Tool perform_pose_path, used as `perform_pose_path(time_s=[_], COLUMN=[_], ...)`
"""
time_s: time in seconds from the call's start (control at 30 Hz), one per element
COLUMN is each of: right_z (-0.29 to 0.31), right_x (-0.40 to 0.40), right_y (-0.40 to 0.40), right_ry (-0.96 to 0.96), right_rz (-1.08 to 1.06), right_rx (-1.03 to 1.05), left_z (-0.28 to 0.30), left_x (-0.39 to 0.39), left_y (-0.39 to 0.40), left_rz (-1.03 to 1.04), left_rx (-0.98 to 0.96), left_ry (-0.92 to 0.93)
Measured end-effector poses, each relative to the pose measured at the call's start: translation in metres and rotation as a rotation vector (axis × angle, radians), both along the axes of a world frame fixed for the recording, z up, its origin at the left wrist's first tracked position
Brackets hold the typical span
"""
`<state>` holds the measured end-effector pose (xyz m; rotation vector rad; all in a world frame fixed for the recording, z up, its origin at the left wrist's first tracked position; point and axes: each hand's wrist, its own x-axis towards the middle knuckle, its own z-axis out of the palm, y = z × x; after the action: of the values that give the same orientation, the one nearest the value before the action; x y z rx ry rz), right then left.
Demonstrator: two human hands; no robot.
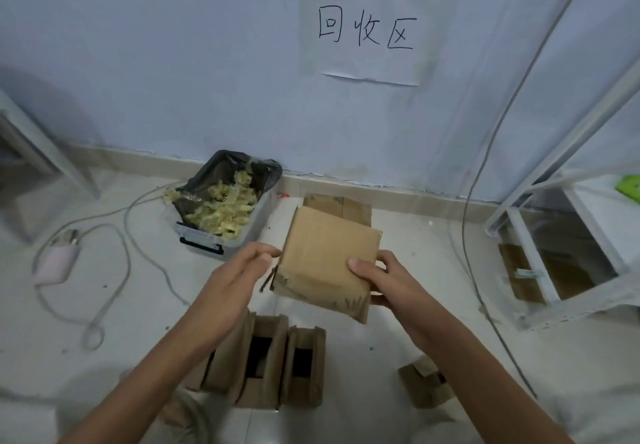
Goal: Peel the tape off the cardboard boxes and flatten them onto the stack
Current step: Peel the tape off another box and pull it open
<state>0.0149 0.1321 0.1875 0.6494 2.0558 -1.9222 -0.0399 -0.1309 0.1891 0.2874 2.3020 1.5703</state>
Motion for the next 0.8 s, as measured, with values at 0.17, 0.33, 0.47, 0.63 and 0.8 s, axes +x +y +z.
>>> perform_pose_path(time_s=[0.17,0.33,0.47,0.63,0.8], right_z=[0.003,0.002,0.006,0.006,-0.002], right_x=[-0.005,-0.004,-0.005,-0.001,0.011], right_y=[-0.001,0.012,0.018,-0.003,-0.034], right_ry=[0.115,0.164,0.244,0.331,0.424], right_rz=[0.141,0.206,0.086,0.072,0.218], right_rx=[-0.009,0.069,0.124,0.372,0.732], left_z=[0.014,0.015,0.012,0.005,0.003], left_x=[-0.013,-0.011,-0.010,-0.003,0.007], left_y=[0.002,0.014,0.022,0.035,0.039], left_rz=[0.018,0.072,0.023,-0.018,-0.068], left_rx=[0.079,-0.126,-0.534,-0.671,-0.749], left_ry=[-0.118,0.155,0.559,0.763,0.852])
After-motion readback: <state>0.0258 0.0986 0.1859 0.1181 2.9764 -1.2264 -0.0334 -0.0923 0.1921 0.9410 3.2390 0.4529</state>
